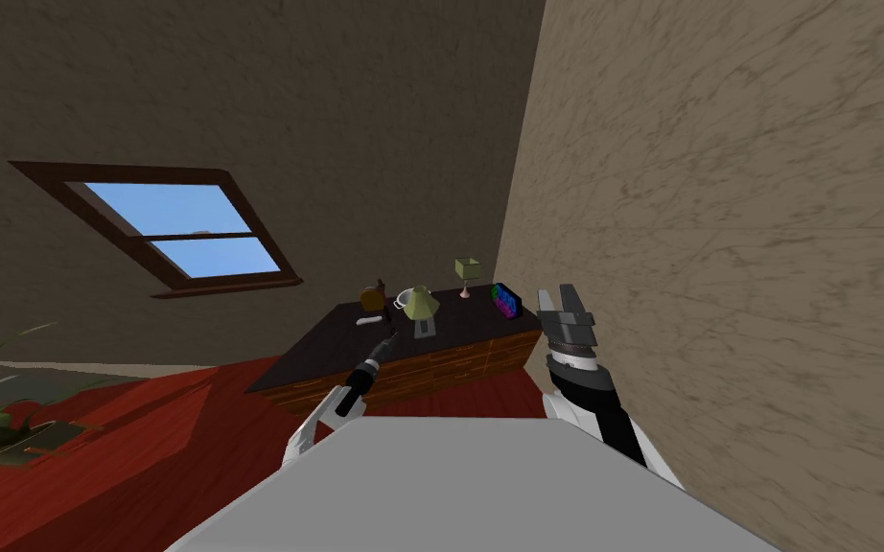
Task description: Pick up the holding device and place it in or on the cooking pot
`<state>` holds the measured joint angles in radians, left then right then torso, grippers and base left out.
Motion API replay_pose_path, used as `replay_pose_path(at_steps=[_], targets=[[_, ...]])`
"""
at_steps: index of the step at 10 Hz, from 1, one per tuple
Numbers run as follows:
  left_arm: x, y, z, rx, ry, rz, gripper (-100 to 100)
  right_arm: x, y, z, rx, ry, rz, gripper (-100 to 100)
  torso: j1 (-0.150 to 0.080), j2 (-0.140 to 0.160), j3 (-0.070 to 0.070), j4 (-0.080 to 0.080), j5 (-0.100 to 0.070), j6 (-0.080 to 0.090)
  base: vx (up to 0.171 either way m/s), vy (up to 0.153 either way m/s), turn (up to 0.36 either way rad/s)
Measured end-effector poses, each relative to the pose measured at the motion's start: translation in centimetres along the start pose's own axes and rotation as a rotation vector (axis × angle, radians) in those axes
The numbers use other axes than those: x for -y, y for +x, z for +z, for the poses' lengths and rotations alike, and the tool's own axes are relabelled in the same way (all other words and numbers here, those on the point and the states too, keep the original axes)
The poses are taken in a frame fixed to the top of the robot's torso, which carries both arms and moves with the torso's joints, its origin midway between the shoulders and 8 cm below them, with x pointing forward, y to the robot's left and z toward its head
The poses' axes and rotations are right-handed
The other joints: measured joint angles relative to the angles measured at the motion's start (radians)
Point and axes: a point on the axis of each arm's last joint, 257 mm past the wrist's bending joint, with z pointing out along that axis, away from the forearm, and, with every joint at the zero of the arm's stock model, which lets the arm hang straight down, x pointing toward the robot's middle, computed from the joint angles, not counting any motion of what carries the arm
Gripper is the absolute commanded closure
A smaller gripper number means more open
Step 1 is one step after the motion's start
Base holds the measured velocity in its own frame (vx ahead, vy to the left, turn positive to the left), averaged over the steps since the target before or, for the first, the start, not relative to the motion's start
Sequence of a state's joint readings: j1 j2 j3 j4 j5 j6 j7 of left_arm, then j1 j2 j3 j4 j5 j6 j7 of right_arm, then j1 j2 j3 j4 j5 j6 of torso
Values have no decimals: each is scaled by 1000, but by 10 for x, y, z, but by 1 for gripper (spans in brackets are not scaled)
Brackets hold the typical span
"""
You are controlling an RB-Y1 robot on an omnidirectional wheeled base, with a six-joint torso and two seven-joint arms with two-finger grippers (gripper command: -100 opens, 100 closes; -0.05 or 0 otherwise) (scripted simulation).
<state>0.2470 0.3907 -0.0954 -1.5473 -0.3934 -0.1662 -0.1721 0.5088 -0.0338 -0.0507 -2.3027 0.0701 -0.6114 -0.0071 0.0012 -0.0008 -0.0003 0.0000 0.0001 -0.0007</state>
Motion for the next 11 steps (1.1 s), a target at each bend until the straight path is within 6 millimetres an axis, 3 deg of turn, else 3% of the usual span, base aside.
replay_pose_path(at_steps=[3, 7, 11], targets=[[-23, 6, 2, -22, -44, 38, -100, 0, 0, 0, 0, 0, 0, 0, 0, 0, 0, 0, 0, 0, 16, -1, -77], [-71, 10, 7, -66, -146, 129, -100, 0, 0, 0, 0, 0, 0, 0, 1, -2, -1, 0, 0, 0, 40, 9, -100], [-133, 1, 5, -109, -272, 238, -100, 0, 0, 0, 0, 0, 0, 0, 1, -5, -3, -1, 0, 0, 77, 19, -104]])
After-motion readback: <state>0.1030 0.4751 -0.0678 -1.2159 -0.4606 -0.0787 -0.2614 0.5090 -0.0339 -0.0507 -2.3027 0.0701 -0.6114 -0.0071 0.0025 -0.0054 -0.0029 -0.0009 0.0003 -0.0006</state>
